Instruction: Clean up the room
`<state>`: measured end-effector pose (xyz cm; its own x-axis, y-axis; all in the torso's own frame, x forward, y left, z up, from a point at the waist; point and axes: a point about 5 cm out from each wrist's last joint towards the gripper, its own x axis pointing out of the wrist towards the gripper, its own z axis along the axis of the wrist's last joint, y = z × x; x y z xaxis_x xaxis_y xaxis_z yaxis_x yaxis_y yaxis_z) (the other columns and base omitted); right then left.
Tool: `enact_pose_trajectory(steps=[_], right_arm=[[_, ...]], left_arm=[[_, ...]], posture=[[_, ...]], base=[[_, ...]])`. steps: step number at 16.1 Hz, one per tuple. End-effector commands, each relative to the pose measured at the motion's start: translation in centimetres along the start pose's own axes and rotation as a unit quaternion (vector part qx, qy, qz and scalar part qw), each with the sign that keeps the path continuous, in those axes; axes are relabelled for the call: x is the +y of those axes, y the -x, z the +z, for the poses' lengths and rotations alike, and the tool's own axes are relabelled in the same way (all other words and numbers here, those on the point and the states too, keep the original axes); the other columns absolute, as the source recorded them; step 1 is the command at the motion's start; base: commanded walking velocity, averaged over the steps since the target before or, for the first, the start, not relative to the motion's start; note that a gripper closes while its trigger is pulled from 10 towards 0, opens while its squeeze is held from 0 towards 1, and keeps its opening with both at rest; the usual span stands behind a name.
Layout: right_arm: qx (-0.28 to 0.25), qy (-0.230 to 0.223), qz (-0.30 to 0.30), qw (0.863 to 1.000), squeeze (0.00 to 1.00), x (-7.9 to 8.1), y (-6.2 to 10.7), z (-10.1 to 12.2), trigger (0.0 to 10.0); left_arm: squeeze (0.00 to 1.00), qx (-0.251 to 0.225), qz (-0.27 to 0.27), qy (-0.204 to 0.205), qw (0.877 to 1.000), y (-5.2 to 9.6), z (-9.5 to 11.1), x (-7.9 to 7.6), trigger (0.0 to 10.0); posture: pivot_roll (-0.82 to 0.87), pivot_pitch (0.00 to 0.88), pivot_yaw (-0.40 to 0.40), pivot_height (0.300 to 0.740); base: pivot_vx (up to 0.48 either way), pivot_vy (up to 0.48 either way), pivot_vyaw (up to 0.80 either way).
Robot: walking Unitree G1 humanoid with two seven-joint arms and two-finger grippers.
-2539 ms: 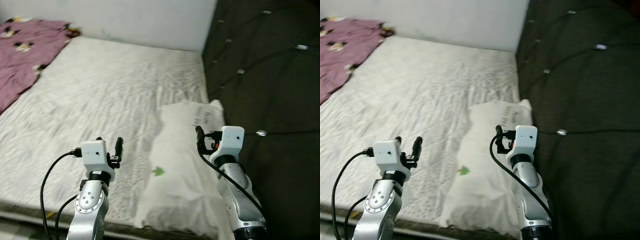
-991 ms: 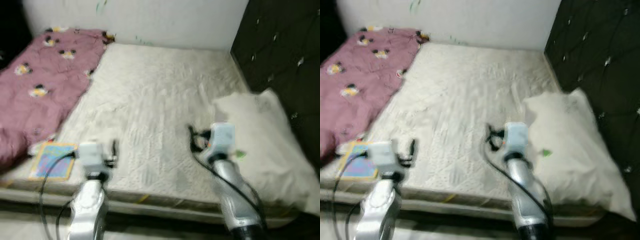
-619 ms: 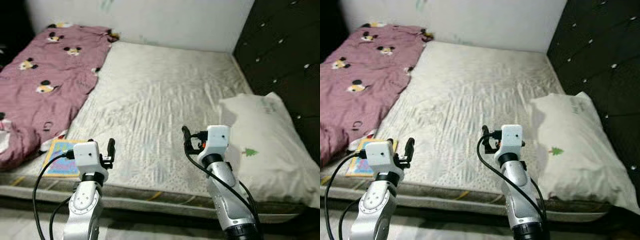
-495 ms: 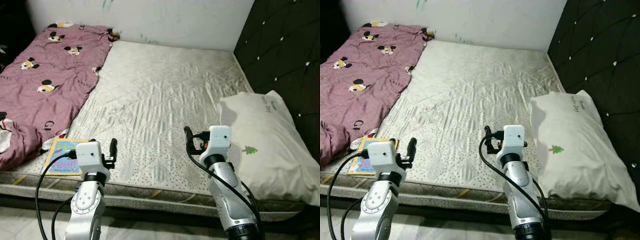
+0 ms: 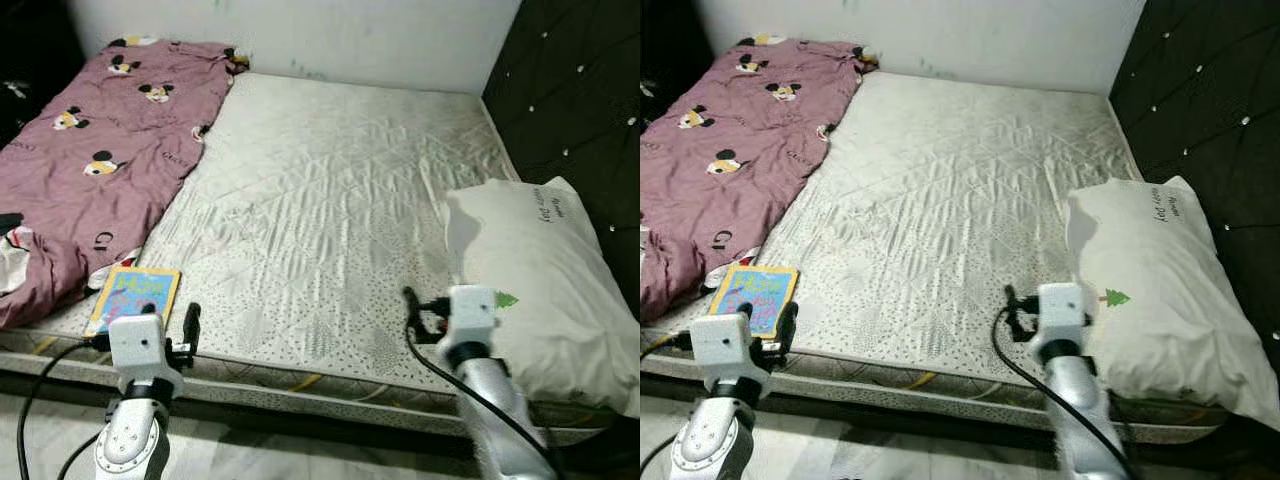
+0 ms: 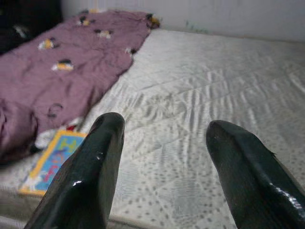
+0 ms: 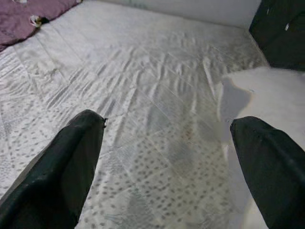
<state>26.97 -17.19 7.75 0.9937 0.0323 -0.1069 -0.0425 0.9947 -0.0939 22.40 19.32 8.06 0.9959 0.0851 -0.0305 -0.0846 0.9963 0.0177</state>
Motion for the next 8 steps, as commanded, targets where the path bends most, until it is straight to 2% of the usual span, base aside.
enact_pose_trajectory(steps=[1,2,4,5,6,8], right_arm=[[-0.014,0.017,-0.003,1.000,0.00,-0.9,0.5,0.4,10.0],[-0.014,0.027,-0.003,1.000,0.00,-1.3,0.8,0.3,10.0],[-0.008,0.057,-0.005,0.998,0.00,-3.6,2.3,0.4,10.0],[-0.006,0.071,-0.006,0.997,0.00,-4.7,3.0,0.6,10.0],[-0.008,0.080,-0.007,0.997,0.00,-5.2,3.2,1.1,10.0],[-0.032,0.087,0.018,0.996,0.00,-3.9,2.8,2.8,10.0]], left_arm=[[0.00,-0.007,0.015,-0.031,0.999,0.3,0.4,0.4,10.0],[0.00,-0.004,0.025,-0.048,0.999,0.3,0.3,0.7,10.0],[0.00,-0.006,-0.051,-0.039,0.998,1.4,0.2,1.1,10.0],[0.00,-0.001,-0.059,-0.052,0.997,1.8,0.2,1.5,10.0],[0.00,-0.003,-0.064,-0.056,0.996,1.5,0.2,1.0,10.0],[0.00,-0.011,-0.083,-0.038,0.996,0.8,0.7,-0.7,10.0]], posture=[[0.03,0.027,-0.047,0.740],[0.03,0.025,-0.049,0.740],[0.01,0.022,-0.050,0.740],[-0.01,0.026,-0.062,0.740],[-0.03,0.019,-0.072,0.740],[-0.07,0.013,-0.062,0.740]], base=[[0.000,0.000,0.00],[0.000,0.000,0.00],[0.000,0.000,0.00],[0.000,0.000,0.00],[0.000,0.000,0.00],[0.000,0.000,0.00]])
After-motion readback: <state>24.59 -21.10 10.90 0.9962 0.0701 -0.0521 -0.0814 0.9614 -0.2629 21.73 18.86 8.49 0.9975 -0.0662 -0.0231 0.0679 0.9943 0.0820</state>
